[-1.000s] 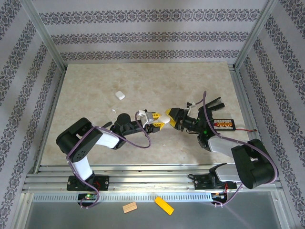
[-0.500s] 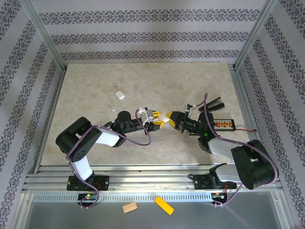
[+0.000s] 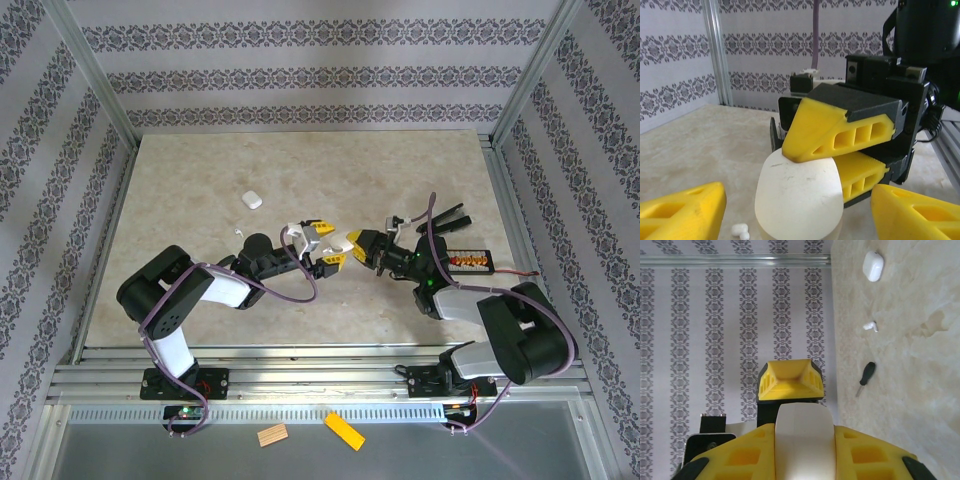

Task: Insert the wireless bluetooth earbuds into the charging case

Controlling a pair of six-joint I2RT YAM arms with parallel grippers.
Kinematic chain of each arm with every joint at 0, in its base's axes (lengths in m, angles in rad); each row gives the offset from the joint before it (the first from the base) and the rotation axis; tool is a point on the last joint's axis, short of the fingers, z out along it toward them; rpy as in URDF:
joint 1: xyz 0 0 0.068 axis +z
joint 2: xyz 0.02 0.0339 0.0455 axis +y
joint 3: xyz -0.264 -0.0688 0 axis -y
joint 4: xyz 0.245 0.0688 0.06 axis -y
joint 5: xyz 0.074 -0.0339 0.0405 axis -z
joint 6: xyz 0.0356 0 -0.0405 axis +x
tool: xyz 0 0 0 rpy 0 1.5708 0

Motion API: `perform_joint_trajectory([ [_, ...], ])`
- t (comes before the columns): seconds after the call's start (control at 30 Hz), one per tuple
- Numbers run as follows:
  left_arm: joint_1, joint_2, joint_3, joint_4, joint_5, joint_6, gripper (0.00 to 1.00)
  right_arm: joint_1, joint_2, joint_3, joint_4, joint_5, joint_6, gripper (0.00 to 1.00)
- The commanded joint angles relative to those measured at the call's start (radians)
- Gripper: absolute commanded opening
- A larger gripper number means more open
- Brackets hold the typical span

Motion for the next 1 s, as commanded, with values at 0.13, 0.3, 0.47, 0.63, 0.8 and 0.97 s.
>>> perform_joint_trajectory([
  [0.13,0.013,-0.001,0.005,0.093,0.001,-0.034,0.7,0.03,0.067,0.05,0.252,0.028,0.128,0.14],
  [0.3,0.013,0.005,0.006,0.093,-0.006,-0.021,0.65,0.051,0.075,0.073,0.252,0.038,0.125,0.14],
  [0.47,0.013,0.005,0.005,0.093,-0.015,-0.021,0.64,0.046,0.053,0.078,0.25,0.035,0.128,0.14],
  [0.63,0.013,-0.016,0.006,0.093,-0.016,-0.024,0.6,0.047,0.068,0.075,0.252,0.038,0.134,0.14],
  [0.8,0.013,-0.019,0.011,0.093,-0.007,-0.027,0.5,0.047,0.079,0.078,0.253,0.035,0.138,0.14],
  [0.97,0.013,-0.021,0.013,0.093,-0.002,-0.038,0.45,0.046,0.084,0.078,0.253,0.031,0.142,0.14],
])
